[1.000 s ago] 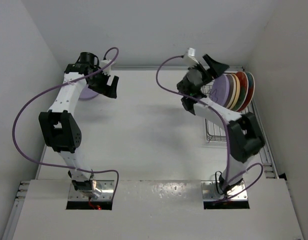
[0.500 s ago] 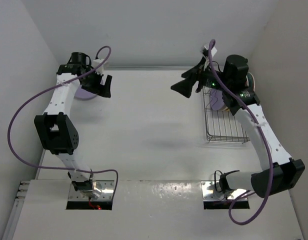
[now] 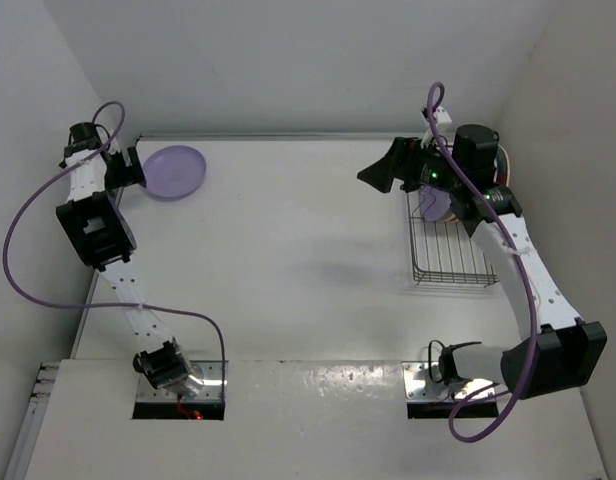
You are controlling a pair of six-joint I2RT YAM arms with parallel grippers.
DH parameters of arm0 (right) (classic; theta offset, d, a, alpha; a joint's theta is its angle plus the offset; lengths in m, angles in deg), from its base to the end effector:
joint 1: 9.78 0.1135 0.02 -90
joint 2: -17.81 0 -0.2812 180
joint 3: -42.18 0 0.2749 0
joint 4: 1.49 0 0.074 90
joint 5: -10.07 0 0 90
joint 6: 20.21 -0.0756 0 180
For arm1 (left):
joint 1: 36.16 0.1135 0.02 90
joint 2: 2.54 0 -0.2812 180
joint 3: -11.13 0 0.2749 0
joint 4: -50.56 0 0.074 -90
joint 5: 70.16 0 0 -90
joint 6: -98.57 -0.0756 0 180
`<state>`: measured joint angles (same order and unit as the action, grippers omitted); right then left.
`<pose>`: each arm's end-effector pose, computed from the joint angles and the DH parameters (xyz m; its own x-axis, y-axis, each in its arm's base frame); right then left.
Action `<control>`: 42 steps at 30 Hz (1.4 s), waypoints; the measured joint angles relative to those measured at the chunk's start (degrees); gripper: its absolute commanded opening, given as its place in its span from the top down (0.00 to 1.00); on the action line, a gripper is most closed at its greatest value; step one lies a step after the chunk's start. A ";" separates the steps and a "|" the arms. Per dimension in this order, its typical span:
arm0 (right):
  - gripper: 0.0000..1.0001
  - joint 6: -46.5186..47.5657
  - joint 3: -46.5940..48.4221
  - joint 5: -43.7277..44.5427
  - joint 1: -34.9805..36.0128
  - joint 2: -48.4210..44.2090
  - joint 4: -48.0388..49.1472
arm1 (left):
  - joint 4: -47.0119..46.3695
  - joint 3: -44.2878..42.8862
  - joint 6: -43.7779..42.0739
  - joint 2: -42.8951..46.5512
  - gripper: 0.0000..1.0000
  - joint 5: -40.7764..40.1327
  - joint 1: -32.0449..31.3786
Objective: Load the plates into the dish rack
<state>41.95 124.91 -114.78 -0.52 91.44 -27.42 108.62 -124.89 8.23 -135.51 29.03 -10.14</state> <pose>0.3310 0.0977 0.3874 -0.5665 0.2960 -0.7691 -0.4607 0.6601 0.5933 0.5188 0.2398 0.2121 -0.7383 -0.3539 -0.5742 -0.3464 0.9294 -0.1274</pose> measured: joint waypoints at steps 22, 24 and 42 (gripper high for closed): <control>0.00 8.46 11.43 9.40 7.96 5.77 -10.93 | -12.59 5.07 6.86 -5.38 0.00 -3.39 -2.80; 0.00 9.20 12.90 9.92 8.90 7.30 -11.47 | -13.18 6.64 7.85 -3.26 0.00 -1.40 -1.99; 0.00 16.76 15.41 14.78 13.33 11.56 -17.51 | -17.62 -4.76 8.50 -13.29 0.00 -9.49 -12.87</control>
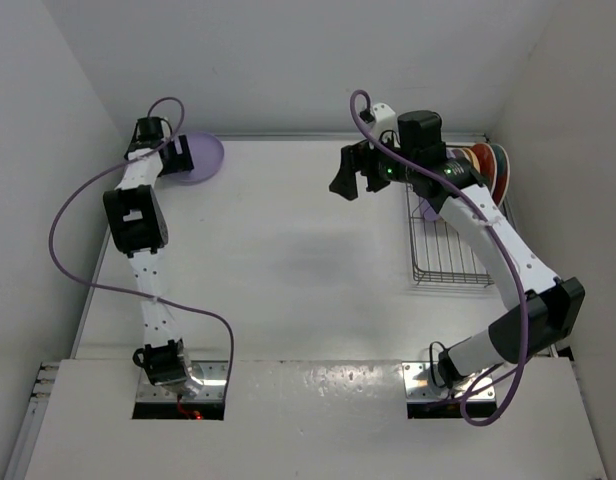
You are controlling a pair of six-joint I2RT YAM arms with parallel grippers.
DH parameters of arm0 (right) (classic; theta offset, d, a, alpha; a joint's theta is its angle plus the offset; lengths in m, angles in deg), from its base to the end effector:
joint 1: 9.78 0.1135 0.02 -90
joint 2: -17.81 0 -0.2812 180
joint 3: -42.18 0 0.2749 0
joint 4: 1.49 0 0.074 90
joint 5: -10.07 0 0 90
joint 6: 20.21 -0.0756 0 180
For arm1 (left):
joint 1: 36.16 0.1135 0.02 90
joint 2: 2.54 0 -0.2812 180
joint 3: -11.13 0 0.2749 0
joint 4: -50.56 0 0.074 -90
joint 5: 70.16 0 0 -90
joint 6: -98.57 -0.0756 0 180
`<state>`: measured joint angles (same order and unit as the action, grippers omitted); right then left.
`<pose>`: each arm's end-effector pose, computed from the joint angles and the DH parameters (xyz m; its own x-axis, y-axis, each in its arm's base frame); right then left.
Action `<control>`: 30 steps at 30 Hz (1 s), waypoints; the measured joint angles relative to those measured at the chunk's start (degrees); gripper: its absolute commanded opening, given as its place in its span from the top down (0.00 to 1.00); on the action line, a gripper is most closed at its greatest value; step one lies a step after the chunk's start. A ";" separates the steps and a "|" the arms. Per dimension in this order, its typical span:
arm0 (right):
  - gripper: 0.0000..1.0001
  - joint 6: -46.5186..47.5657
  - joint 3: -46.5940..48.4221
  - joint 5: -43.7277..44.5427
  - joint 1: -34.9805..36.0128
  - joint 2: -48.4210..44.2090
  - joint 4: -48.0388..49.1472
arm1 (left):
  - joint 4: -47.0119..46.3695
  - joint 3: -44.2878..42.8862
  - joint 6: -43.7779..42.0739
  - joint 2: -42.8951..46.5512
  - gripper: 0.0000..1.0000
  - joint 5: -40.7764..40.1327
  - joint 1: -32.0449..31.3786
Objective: Load the plates into the dish rack
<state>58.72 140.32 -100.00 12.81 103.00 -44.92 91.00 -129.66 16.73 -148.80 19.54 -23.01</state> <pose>0.3495 0.1735 0.3818 -0.5813 -0.0465 -0.8123 -0.5321 0.7770 0.3363 0.6149 0.1441 0.1360 -0.6595 -0.2998 -0.6893 -0.3280 0.9399 -0.0950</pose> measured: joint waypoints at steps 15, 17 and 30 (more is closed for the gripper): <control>0.01 0.63 -0.61 0.72 0.07 -1.60 0.81 | 0.00 6.67 -2.29 4.79 1.00 8.74 1.81; 0.01 0.63 -1.33 0.87 0.07 -2.73 0.76 | 2.12 8.20 -5.40 5.95 1.00 14.71 1.84; 0.01 -9.07 -7.52 2.43 0.87 2.43 4.74 | 23.37 20.39 -33.81 40.17 1.00 31.50 -20.28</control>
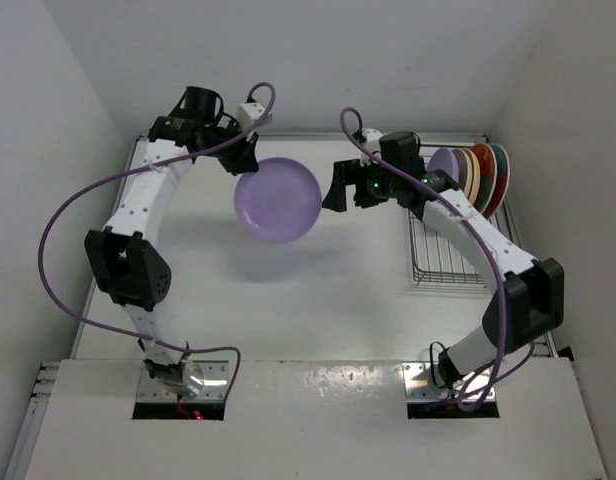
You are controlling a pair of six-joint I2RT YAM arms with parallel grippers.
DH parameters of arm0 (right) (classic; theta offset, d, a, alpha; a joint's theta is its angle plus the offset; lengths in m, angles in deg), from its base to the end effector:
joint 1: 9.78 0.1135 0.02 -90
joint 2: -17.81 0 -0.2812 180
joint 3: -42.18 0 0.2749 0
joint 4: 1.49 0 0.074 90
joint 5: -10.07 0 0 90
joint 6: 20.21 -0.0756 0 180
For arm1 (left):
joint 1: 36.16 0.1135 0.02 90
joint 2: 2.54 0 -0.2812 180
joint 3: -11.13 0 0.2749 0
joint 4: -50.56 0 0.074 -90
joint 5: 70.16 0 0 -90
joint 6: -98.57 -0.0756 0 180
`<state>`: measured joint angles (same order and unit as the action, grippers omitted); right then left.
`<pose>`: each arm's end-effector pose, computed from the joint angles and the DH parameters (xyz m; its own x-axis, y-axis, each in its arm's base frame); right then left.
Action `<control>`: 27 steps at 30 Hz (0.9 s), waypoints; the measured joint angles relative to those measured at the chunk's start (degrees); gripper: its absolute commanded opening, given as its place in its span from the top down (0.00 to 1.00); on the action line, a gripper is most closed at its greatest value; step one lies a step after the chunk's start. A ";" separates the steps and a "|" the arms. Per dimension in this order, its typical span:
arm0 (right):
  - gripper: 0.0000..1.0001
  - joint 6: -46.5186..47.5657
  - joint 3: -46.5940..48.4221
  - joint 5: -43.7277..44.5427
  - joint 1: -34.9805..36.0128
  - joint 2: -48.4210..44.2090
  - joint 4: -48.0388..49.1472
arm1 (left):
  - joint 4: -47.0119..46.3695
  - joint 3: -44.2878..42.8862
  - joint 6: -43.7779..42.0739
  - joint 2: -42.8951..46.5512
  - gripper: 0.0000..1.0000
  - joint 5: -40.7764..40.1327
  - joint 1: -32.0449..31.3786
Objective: Load the plates into the dish rack
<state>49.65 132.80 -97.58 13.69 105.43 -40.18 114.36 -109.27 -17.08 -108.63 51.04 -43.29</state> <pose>0.3591 0.1809 0.3236 -0.7109 0.0491 -0.7016 -0.3841 0.8086 0.4457 0.4460 -0.0953 0.3462 -0.4896 0.4344 -0.7561 0.7233 0.6866 -0.0739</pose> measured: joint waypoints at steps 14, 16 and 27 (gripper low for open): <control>0.85 -13.77 -12.85 -13.51 1.05 2.23 18.58 | 8.00 -1.97 -0.42 2.21 1.00 5.25 -6.71; 1.00 -14.95 -13.77 -14.49 1.20 2.38 19.58 | 7.98 -1.97 0.00 2.21 1.00 5.03 -7.08; 1.00 -12.00 -13.05 5.29 1.46 -4.52 11.72 | 5.46 -2.89 7.96 2.34 0.00 -0.02 -5.20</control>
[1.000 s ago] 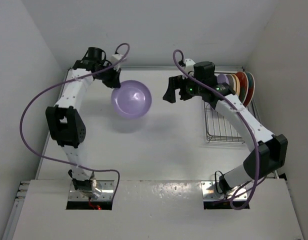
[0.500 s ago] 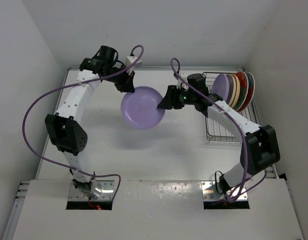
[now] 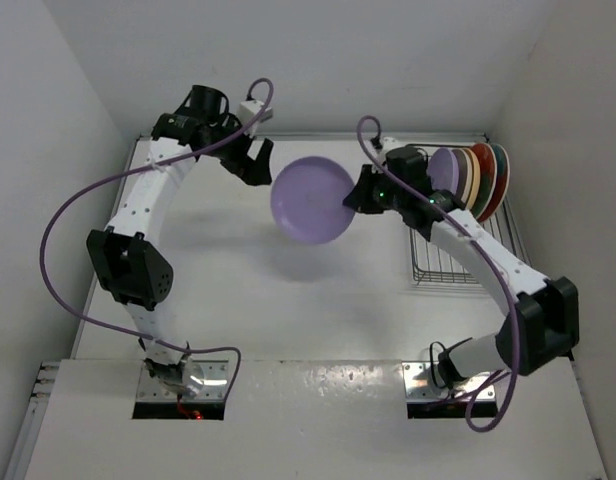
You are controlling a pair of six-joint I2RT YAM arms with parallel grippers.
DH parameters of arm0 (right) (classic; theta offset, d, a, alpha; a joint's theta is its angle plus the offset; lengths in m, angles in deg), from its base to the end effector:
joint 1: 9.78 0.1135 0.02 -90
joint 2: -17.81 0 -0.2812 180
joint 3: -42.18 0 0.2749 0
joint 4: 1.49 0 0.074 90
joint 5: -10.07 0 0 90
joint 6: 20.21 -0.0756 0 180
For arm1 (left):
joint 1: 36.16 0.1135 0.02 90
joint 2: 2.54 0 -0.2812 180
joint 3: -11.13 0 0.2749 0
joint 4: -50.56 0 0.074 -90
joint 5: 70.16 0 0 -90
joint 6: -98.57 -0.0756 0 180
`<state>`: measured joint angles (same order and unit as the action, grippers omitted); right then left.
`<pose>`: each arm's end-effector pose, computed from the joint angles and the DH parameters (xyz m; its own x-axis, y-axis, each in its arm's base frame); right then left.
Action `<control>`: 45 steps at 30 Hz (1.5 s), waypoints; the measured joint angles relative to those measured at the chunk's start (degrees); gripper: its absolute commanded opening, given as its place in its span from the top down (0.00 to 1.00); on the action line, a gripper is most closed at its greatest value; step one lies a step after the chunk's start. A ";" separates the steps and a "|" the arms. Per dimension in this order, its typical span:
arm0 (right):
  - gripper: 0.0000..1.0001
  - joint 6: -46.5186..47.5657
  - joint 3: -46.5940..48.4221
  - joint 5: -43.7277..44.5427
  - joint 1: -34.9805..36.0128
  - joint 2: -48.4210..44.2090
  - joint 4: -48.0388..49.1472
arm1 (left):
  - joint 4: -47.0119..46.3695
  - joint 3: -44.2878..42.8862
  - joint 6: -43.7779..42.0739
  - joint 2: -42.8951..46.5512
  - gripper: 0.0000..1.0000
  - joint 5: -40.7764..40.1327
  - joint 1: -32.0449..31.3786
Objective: Load the plates into the dish rack
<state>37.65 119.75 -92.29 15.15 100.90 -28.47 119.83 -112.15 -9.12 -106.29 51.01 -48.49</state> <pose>0.3418 0.1767 0.2868 -0.7187 0.2390 -0.6530 -0.2281 0.8061 0.5461 0.4171 -0.1312 0.3727 -0.5554 0.3876 -0.7357 0.7119 0.6788 -0.1799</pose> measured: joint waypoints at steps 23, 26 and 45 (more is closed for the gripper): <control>1.00 46.27 3.87 73.59 -7.93 4.37 19.78 | -2.49 2.82 7.87 0.00 0.00 -5.88 17.68; 1.00 50.38 3.58 75.84 -6.58 5.97 24.65 | -2.54 3.26 7.87 0.00 0.00 -5.35 18.23; 0.94 25.24 2.40 76.02 -5.46 14.03 4.24 | -2.56 4.09 7.87 0.02 0.00 -3.50 19.67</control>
<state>62.89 122.16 -16.27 9.69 114.94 -24.23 117.27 -108.06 -1.25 -106.27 47.52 -28.82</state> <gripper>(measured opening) 0.080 0.997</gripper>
